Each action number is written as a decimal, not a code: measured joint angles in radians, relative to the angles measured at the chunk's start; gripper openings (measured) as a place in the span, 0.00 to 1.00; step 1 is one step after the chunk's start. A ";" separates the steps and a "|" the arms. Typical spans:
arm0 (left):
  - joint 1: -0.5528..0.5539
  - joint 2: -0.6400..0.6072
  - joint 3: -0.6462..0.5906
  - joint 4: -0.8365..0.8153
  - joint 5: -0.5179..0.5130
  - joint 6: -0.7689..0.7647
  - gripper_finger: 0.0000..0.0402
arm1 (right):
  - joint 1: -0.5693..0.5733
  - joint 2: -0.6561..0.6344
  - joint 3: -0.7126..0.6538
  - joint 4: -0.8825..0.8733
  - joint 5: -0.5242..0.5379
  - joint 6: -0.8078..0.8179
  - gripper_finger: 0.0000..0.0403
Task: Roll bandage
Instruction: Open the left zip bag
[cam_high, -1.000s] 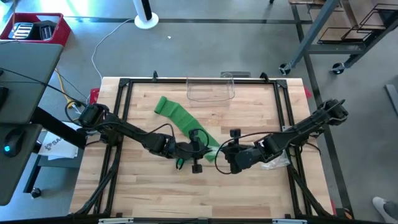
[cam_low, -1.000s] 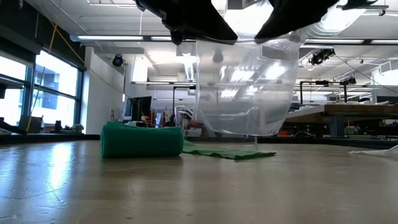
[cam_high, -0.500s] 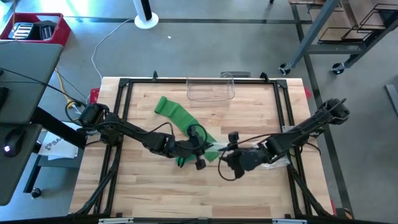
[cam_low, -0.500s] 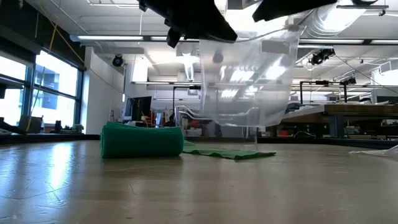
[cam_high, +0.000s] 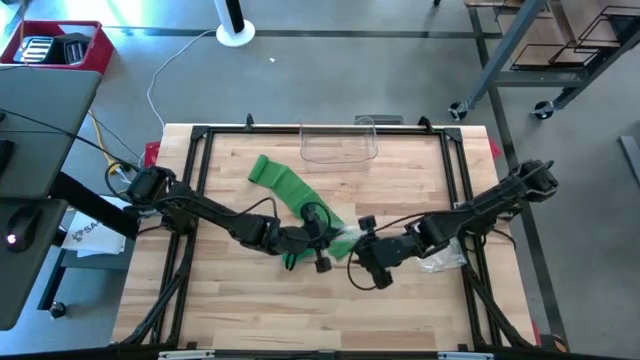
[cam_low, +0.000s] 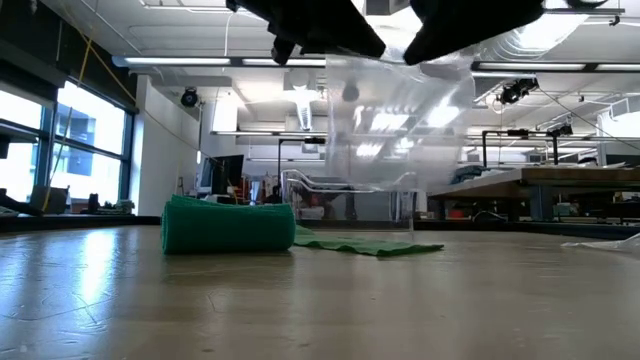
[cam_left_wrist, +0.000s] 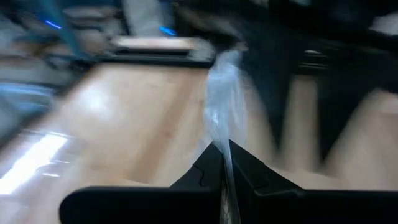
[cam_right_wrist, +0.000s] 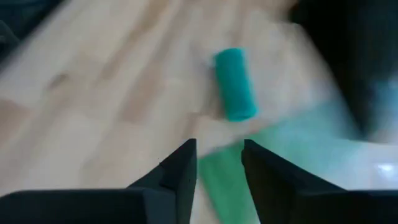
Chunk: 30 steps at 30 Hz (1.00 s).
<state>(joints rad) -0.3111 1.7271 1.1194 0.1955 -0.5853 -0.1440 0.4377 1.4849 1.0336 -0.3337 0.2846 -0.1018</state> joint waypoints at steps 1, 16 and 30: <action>0.003 0.000 0.000 0.001 -0.026 0.019 0.00 | -0.002 0.001 0.000 -0.005 -0.027 0.016 0.29; -0.023 -0.005 0.000 -0.042 -0.111 0.015 0.00 | 0.013 0.001 0.000 0.029 0.219 -0.093 0.23; -0.012 -0.005 0.000 -0.024 -0.001 -0.089 0.00 | -0.002 0.009 0.000 -0.036 0.315 -0.162 0.25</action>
<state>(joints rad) -0.3228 1.7222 1.1198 0.1711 -0.5862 -0.2330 0.4362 1.4937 1.0332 -0.3700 0.5995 -0.2639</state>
